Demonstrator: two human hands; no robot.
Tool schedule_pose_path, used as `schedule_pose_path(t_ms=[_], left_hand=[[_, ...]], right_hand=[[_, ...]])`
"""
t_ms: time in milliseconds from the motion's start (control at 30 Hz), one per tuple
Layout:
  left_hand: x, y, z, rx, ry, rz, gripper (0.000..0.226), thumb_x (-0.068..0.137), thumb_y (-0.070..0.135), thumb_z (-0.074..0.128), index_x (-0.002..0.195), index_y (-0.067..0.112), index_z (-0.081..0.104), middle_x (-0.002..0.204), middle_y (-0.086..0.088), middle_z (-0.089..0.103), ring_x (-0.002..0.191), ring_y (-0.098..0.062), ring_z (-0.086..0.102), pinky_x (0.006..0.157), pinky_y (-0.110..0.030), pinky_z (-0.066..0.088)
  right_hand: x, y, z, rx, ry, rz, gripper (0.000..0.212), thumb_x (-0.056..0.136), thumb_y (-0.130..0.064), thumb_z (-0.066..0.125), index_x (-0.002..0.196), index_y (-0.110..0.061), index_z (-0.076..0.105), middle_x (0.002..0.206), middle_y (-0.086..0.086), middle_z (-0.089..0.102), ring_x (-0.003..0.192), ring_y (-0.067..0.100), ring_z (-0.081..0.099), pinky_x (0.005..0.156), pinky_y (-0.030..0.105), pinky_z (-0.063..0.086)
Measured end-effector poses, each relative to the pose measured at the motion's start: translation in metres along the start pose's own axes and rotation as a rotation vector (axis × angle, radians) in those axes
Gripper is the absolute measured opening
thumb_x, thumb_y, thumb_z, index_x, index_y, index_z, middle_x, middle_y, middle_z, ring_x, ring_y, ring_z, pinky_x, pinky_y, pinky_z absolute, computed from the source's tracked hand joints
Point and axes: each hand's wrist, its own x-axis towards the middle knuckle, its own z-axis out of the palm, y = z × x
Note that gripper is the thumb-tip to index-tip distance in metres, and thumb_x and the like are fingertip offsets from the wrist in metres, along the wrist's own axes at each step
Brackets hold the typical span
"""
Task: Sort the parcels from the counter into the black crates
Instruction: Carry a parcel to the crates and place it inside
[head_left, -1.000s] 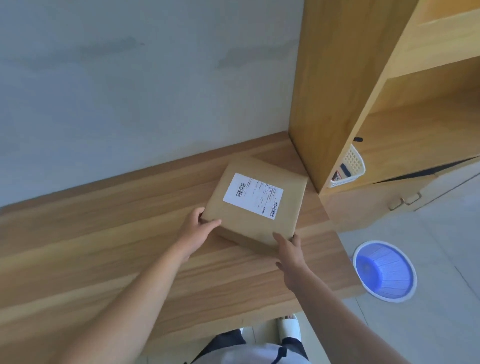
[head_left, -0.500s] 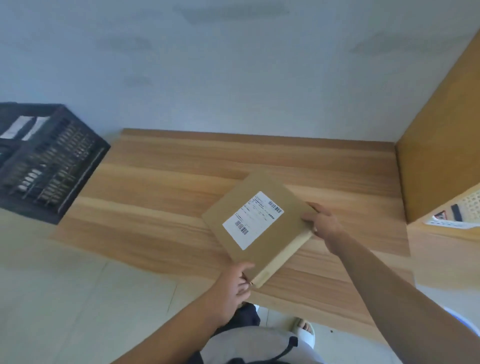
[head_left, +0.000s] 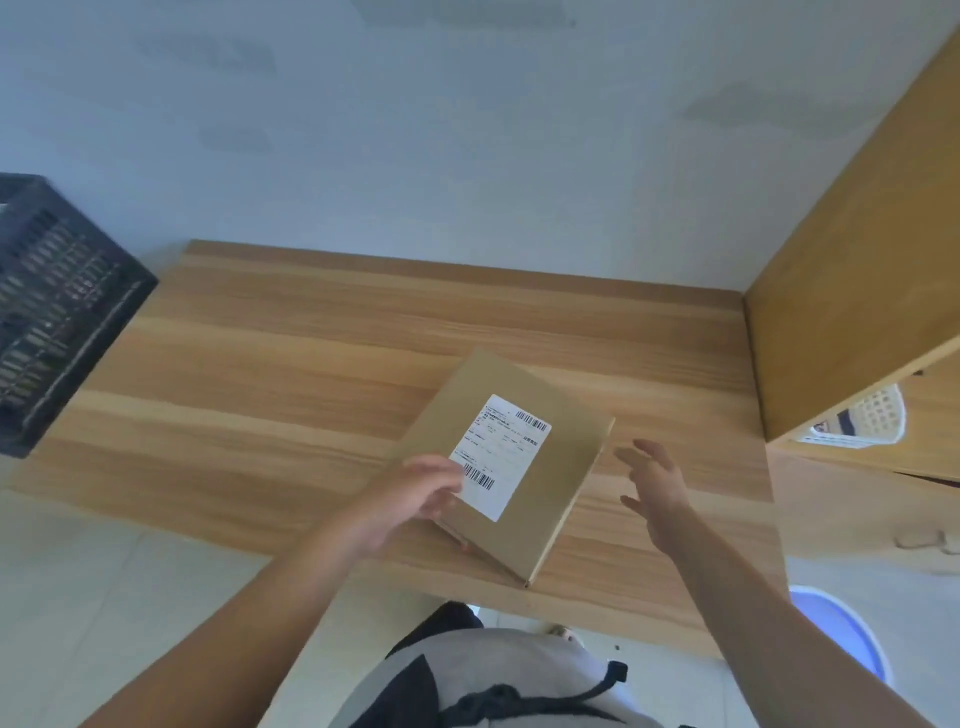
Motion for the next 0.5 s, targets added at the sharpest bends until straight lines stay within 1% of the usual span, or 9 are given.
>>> schedule_pose_path(t_ms=[100,167,267,300,367,400,433,467,500], left_hand=[[0.042,0.011,-0.045,0.130,0.204,0.121,0.008,0.096,0.022,0.067,0.103,0.023,0.071,0.102,-0.003,0.074,0.085,-0.018,0.067,0.086,-0.038,0.053],[0.065,0.014,-0.063,0.259,0.239,0.158,0.021,0.097,0.036,0.067,0.116,0.027,0.064,0.112,0.002,0.069,0.090,-0.019,0.067,0.088,-0.037,0.052],[0.098,0.005,-0.071,0.225,0.120,0.090,0.064,0.092,0.055,0.067,0.144,0.023,0.049,0.140,0.002,0.056,0.125,-0.023,0.058,0.111,-0.043,0.043],[0.107,-0.001,-0.072,0.190,0.061,0.069,0.079,0.086,0.064,0.067,0.150,0.022,0.044,0.144,0.004,0.053,0.132,-0.022,0.054,0.114,-0.043,0.040],[0.109,-0.007,-0.068,0.172,-0.050,0.025,0.095,0.070,0.078,0.064,0.147,0.026,0.047,0.142,0.006,0.058,0.126,-0.018,0.058,0.109,-0.042,0.045],[0.103,-0.005,-0.063,0.171,-0.105,0.016,0.086,0.071,0.078,0.063,0.141,0.029,0.050,0.138,0.008,0.061,0.123,-0.016,0.060,0.105,-0.039,0.047],[0.100,-0.004,-0.059,0.157,-0.141,0.005,0.067,0.081,0.072,0.063,0.133,0.032,0.050,0.135,0.012,0.060,0.121,-0.013,0.058,0.100,-0.035,0.045],[0.100,-0.006,-0.055,0.112,-0.147,-0.014,0.046,0.093,0.060,0.061,0.127,0.035,0.045,0.130,0.014,0.056,0.117,-0.010,0.054,0.096,-0.030,0.040],[0.100,-0.007,-0.052,0.076,-0.140,-0.036,0.035,0.100,0.049,0.059,0.125,0.035,0.039,0.126,0.013,0.052,0.113,-0.008,0.050,0.092,-0.027,0.036]], right_hand=[[-0.024,0.023,0.001,0.049,0.032,0.085,0.048,0.100,-0.025,0.065,0.145,-0.020,0.048,0.143,0.009,0.052,0.125,0.029,0.049,0.103,0.051,0.047],[-0.041,0.034,0.009,0.067,0.029,0.146,0.050,0.101,-0.028,0.065,0.146,-0.018,0.047,0.137,0.007,0.052,0.132,0.032,0.049,0.103,0.051,0.047],[-0.055,0.045,0.029,0.129,0.022,0.240,0.041,0.101,-0.036,0.063,0.138,-0.021,0.052,0.136,0.007,0.050,0.129,0.034,0.051,0.100,0.052,0.049],[-0.058,0.047,0.037,0.150,0.037,0.267,0.037,0.101,-0.038,0.063,0.133,-0.023,0.054,0.137,0.008,0.051,0.127,0.034,0.052,0.100,0.053,0.050],[-0.062,0.050,0.053,0.191,0.066,0.302,0.035,0.100,-0.042,0.063,0.129,-0.025,0.053,0.137,0.008,0.051,0.124,0.033,0.054,0.103,0.053,0.049],[-0.063,0.051,0.061,0.214,0.068,0.316,0.036,0.100,-0.043,0.062,0.130,-0.025,0.052,0.136,0.007,0.053,0.124,0.032,0.055,0.105,0.054,0.048],[-0.064,0.051,0.069,0.232,0.062,0.326,0.036,0.101,-0.043,0.060,0.130,-0.024,0.051,0.133,0.006,0.056,0.124,0.031,0.056,0.106,0.054,0.047],[-0.064,0.051,0.076,0.247,0.058,0.335,0.035,0.102,-0.042,0.058,0.130,-0.022,0.051,0.126,0.004,0.060,0.123,0.030,0.057,0.105,0.052,0.046],[-0.065,0.051,0.083,0.252,0.063,0.340,0.033,0.103,-0.041,0.056,0.129,-0.021,0.051,0.117,-0.001,0.063,0.120,0.027,0.057,0.102,0.050,0.046]])
